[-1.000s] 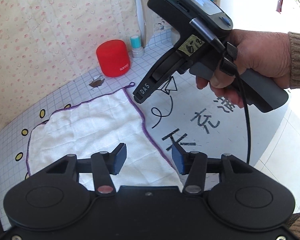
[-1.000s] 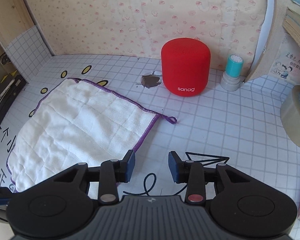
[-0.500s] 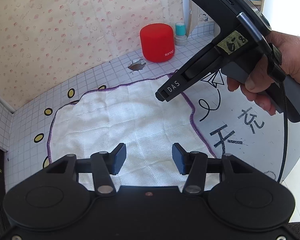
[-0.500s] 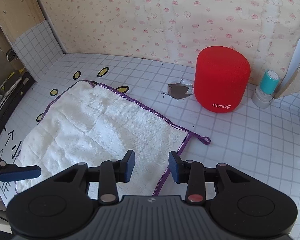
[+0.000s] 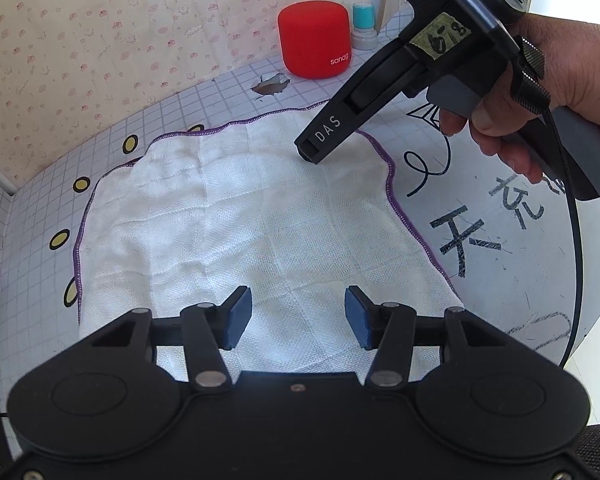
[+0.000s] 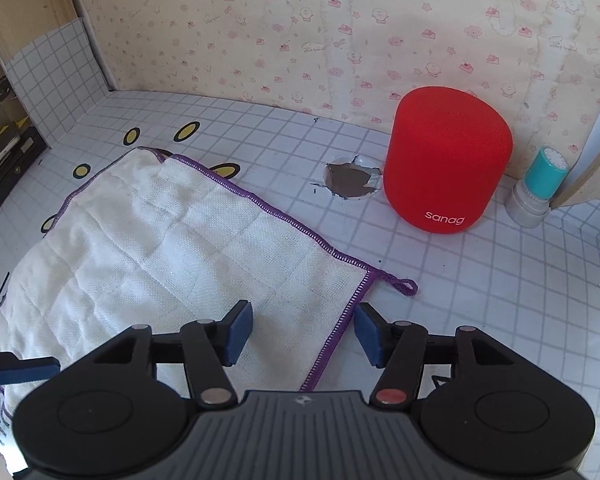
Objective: Fold towel
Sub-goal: 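Move both open grippers back over the spread white towel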
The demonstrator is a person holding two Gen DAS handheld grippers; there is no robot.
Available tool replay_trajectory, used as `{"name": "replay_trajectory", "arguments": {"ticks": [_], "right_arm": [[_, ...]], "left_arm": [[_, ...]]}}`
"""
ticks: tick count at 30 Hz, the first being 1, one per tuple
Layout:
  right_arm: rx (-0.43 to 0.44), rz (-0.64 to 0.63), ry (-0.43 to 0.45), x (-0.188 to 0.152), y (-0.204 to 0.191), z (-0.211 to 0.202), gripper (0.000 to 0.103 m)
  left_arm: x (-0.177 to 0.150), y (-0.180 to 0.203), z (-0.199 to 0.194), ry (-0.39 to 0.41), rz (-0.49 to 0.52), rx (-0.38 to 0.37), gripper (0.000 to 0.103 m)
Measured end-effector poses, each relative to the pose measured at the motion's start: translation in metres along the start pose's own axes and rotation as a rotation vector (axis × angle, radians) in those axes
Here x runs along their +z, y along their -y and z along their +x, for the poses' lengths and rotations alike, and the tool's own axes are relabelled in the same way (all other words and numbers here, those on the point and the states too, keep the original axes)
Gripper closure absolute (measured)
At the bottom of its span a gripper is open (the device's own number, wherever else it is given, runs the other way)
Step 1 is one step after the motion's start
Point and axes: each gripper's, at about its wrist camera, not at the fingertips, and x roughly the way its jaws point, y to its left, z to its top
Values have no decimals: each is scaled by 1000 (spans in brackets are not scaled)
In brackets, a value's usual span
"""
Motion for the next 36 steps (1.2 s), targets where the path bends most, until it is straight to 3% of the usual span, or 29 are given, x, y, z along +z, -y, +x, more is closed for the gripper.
{"name": "replay_trajectory", "arguments": {"ticks": [4,9,17,29,36], "right_arm": [[-6,-48,11,-2,-4,0,50],[-1,-71,23,-3,1,-2,65],[-10,-155,23,2,9,0,65],[-55,-168,31,7,20,1,65],[-22,-176,53,6,4,-12,65]], "left_arm": [[-4,4,7,-17,-19,-19,49],[-2,14,7,-17,-44,-58,48],[13,37,8,-13,-22,-100,47],[27,47,12,-4,-5,-112,44],[14,7,-16,28,-79,-55,44]]}}
